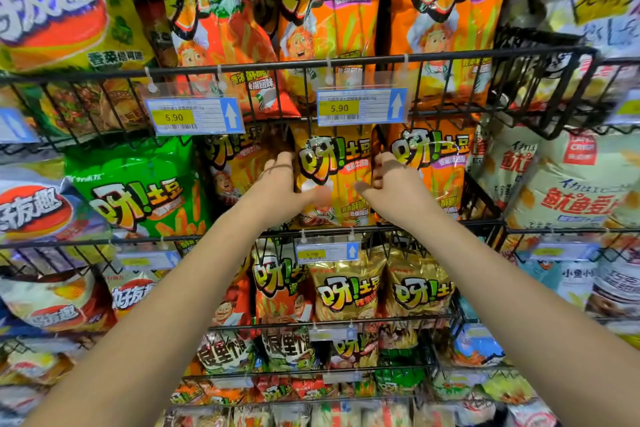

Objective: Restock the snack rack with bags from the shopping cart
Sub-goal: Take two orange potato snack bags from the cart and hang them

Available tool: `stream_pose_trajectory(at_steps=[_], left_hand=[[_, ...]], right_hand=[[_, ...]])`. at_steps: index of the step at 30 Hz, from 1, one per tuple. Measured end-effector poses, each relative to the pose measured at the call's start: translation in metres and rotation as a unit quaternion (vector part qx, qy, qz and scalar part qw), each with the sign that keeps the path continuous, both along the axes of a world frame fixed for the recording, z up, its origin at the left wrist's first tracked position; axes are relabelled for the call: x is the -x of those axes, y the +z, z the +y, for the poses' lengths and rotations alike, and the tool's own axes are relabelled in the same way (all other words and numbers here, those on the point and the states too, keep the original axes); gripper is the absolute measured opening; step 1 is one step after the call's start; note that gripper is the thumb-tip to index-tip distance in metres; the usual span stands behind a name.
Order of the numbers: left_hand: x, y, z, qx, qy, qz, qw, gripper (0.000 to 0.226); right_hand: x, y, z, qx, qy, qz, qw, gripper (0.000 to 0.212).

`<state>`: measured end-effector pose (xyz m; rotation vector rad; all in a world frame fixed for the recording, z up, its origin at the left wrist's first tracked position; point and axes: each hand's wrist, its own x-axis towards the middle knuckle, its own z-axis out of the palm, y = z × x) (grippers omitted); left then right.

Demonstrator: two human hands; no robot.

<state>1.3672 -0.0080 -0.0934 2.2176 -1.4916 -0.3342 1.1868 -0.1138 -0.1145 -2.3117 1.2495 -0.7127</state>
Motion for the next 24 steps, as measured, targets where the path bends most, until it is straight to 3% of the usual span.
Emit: stream_pose_trajectory(at_steps=[6,10,16,24], left_hand=[[0.035,-0.001,0.030,0.035,-0.051,-0.178,0.982,0.080],[0.065,-0.006,0.035,0.048,-0.102,-0.223,0.968,0.079],[0.098,-0.011,0.026,0.053,-0.148,-0.249,0.956,0.076],[0.170,-0.040,0.016,0.057,-0.289,-0.203,0.934,0.074]], right_hand=[[0.040,0.014,0.039,0.160,0.041,0.105,0.981,0.060],[0.073,0.006,0.057,0.201,0.049,0.127,0.970,0.067],[0.119,-0.008,0.070,0.167,0.000,0.132,0.977,0.068],[0.203,-0.032,0.115,0.066,-0.147,0.135,0.978,0.069]])
